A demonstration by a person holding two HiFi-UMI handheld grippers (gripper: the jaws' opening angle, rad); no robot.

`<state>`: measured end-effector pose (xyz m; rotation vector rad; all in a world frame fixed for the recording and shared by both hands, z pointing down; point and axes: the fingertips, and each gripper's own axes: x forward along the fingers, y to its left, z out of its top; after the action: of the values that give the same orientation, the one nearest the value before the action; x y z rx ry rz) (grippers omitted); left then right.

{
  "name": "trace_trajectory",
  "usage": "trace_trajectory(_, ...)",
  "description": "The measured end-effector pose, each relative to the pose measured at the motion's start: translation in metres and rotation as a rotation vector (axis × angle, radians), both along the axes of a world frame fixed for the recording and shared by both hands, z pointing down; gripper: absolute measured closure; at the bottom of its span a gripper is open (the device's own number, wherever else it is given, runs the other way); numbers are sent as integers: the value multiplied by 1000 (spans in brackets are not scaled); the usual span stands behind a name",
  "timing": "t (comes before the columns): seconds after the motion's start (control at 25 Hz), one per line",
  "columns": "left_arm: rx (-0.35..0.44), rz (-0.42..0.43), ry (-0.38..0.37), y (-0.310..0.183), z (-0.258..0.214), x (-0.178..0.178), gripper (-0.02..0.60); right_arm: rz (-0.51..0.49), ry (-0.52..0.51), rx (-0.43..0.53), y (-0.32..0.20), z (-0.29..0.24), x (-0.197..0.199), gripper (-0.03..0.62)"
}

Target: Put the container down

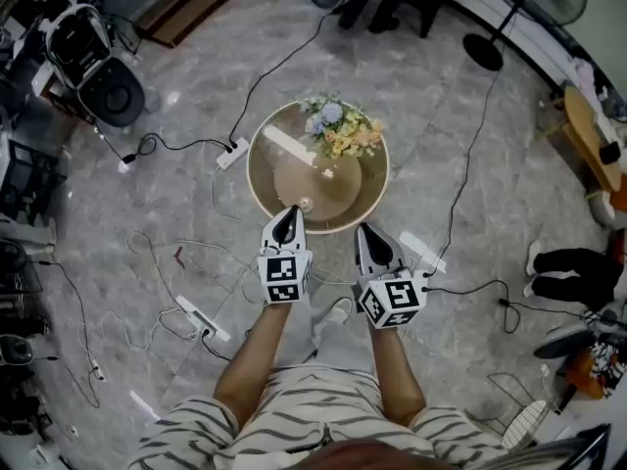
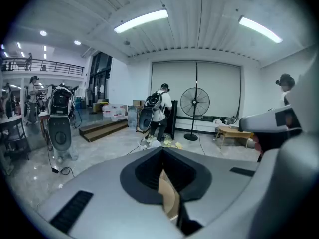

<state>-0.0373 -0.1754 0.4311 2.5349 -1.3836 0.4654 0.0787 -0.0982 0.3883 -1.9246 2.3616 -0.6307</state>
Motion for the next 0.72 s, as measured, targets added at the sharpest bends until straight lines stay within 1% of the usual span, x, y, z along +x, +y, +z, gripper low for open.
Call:
trace_trajectory(0.16, 27, 10, 16, 8, -46, -1, 583, 7, 22, 63, 3, -46, 2, 583)
trace_trajectory(0.28, 46, 24, 36, 12, -78, 1, 583, 12, 34, 78, 4, -68, 7, 583)
trace_trajectory(0.36, 69, 43, 34, 17, -95, -1, 583, 0, 44, 87, 5, -81, 4, 583)
trace_trajectory(0.56, 107, 67, 63, 25, -131, -4, 583, -34, 89, 141, 0, -114, -4, 583)
trace_trajectory(0.72, 127, 66, 62, 31, -144, -16, 583, -53, 89, 151, -4, -121, -16, 583)
